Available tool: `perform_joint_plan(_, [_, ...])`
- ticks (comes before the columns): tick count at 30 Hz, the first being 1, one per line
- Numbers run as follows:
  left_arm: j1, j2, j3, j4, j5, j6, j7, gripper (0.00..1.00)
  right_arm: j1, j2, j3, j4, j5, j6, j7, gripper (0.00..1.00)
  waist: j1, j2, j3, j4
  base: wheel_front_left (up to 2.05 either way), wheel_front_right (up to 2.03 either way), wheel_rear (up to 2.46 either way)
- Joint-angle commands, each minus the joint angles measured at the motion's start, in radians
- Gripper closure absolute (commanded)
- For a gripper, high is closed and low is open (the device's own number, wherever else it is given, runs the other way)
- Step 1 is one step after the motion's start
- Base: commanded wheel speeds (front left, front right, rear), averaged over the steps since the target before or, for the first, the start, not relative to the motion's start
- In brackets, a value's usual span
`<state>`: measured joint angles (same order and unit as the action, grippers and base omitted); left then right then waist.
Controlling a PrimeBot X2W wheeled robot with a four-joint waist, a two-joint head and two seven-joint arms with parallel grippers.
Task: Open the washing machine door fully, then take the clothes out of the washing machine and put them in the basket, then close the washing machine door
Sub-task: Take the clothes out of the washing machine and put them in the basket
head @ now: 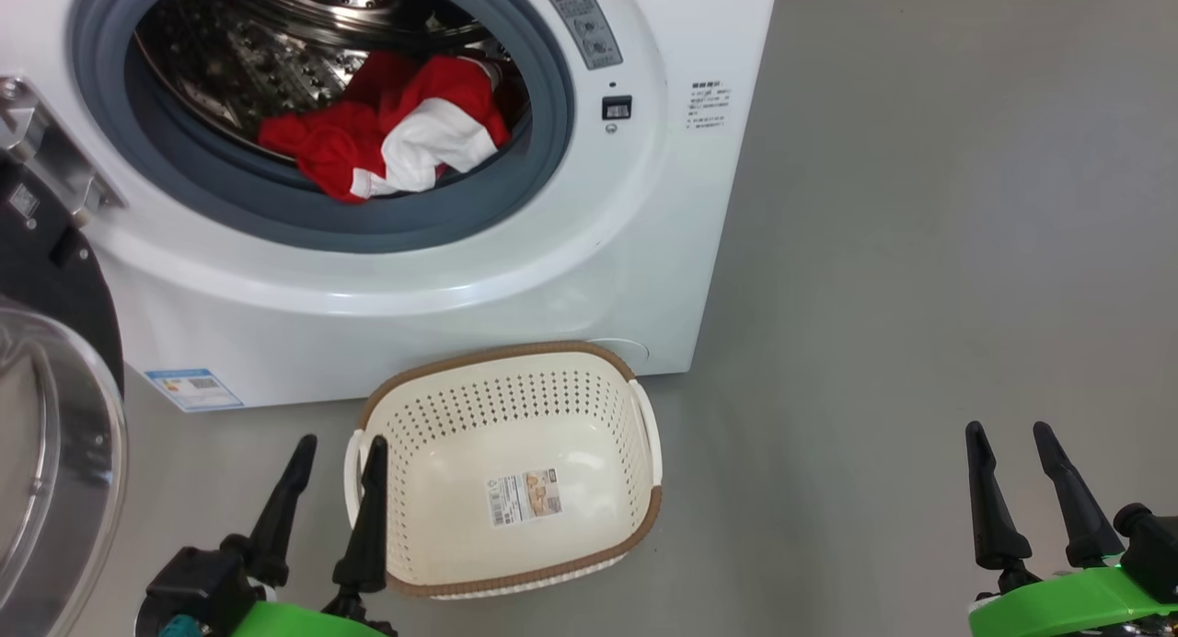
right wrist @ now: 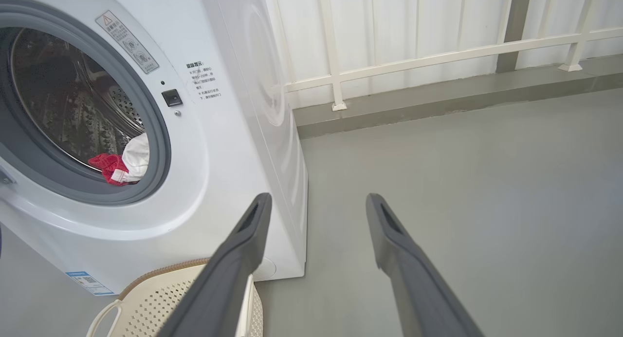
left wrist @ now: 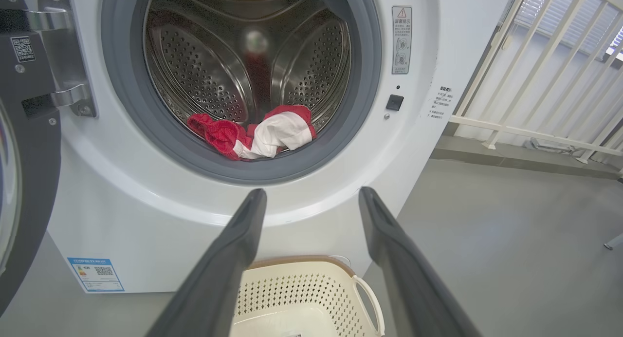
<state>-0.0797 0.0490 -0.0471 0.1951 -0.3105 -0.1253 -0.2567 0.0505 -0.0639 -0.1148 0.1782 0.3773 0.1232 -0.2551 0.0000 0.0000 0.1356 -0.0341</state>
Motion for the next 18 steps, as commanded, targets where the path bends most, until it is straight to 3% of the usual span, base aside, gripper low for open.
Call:
perform_joint_plan(1, [-0.037, 0.015, 0.028, -0.023, -0.004, -0.005, -0.005, 0.00, -0.045, -0.014, 0.024, -0.024, 0.009, 0.008, -0.007, 0.00, 0.0000, 0.0000, 0.001, 0.001, 0.97, -0.97, 0.00])
perform_joint_plan(7, [-0.043, 0.015, 0.030, -0.039, -0.001, -0.005, -0.005, 0.00, -0.048, -0.013, 0.027, -0.026, 0.010, 0.008, -0.007, 0.00, 0.0000, 0.0000, 0.007, 0.003, 0.68, -0.68, 0.00])
perform_joint_plan(18, [-0.054, 0.012, 0.026, -0.035, 0.002, -0.005, -0.005, 0.00, -0.060, -0.014, 0.028, -0.024, 0.012, 0.008, -0.007, 0.00, 0.0000, 0.0000, 0.027, 0.005, 0.03, -0.03, 0.00])
